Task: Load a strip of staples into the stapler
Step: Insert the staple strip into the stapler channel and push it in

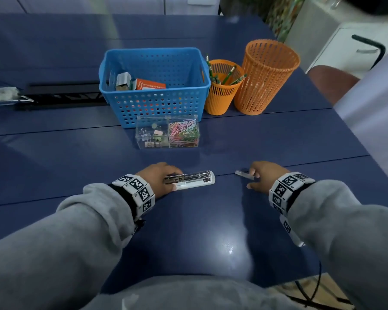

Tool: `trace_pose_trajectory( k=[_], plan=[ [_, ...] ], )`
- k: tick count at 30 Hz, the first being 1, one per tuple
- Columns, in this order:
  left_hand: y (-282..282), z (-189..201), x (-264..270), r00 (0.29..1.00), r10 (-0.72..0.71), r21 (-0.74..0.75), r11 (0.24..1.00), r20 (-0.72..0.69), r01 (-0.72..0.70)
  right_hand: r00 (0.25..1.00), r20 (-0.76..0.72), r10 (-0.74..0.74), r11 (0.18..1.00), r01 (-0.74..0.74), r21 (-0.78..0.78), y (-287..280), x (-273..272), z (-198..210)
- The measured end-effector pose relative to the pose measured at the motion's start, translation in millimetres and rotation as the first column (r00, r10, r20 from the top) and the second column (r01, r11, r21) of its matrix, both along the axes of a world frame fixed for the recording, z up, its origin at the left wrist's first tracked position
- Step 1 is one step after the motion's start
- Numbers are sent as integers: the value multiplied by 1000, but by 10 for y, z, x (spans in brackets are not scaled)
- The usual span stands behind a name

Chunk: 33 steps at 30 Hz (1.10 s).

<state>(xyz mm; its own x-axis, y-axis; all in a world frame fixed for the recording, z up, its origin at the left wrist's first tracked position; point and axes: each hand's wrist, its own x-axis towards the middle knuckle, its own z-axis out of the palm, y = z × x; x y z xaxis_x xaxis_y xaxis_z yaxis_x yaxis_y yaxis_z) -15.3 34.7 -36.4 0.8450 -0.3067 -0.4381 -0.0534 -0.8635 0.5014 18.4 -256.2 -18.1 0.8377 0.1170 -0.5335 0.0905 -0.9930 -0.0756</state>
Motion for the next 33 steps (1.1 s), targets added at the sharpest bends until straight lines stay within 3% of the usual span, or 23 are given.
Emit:
trace_pose_trajectory(
  k=[10,13,15,18,22,33],
  plan=[
    [119,-24,-71,1000,21,55,998,-1,-21,994,102,-34,999,29,44,116,15,-39],
    [190,-3,-79,999,35,49,998,1,-35,987,130,-93,985,72,154,218,-14,89],
    [224,4,-84,999,43,43,998,3,-43,981,179,-79,962,28,271,359,-45,197],
    [244,0,-99,999,52,35,998,5,-52,962,264,63,916,-161,368,614,-71,310],
    [244,-3,-121,997,72,27,997,6,-72,930,301,209,901,-303,311,834,-35,314],
    [269,-29,-134,996,90,30,995,7,-90,915,185,358,912,-385,144,980,-51,381]
  ],
)
